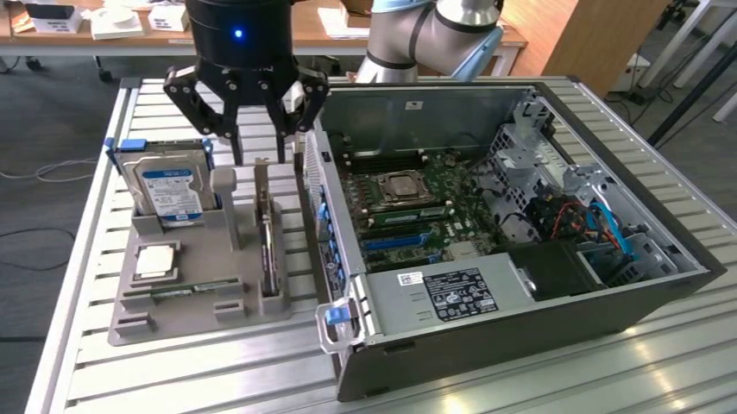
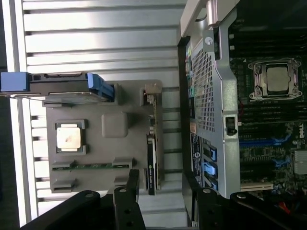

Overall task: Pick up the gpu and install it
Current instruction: 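Pick up the gpu and move the gpu toward the slot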

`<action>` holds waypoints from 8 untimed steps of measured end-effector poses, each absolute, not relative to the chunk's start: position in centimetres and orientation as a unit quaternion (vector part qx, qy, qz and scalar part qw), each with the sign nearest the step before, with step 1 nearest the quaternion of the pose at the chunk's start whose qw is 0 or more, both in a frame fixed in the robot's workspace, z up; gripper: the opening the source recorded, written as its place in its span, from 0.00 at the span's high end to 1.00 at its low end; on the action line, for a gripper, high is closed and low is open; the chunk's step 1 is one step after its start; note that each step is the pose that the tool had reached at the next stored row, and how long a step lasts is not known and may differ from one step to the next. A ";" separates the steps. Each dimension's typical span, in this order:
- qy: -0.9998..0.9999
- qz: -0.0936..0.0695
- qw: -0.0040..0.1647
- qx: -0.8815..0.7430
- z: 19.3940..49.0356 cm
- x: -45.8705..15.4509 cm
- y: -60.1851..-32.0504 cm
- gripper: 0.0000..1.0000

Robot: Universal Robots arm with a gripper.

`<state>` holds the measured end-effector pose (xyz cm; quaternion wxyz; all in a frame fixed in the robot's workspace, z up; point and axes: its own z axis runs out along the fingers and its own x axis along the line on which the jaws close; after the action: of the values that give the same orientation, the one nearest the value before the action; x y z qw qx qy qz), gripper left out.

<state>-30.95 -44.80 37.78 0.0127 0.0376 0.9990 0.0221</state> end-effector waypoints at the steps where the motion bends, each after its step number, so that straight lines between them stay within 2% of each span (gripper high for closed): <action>1: 0.999 0.022 0.013 0.038 37.6 -31.0 -44.8 0.51; 8: 0.999 0.022 0.013 0.038 36.3 -31.0 -44.8 0.51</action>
<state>-30.97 -44.83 36.33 0.0127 0.0377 0.9990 0.0221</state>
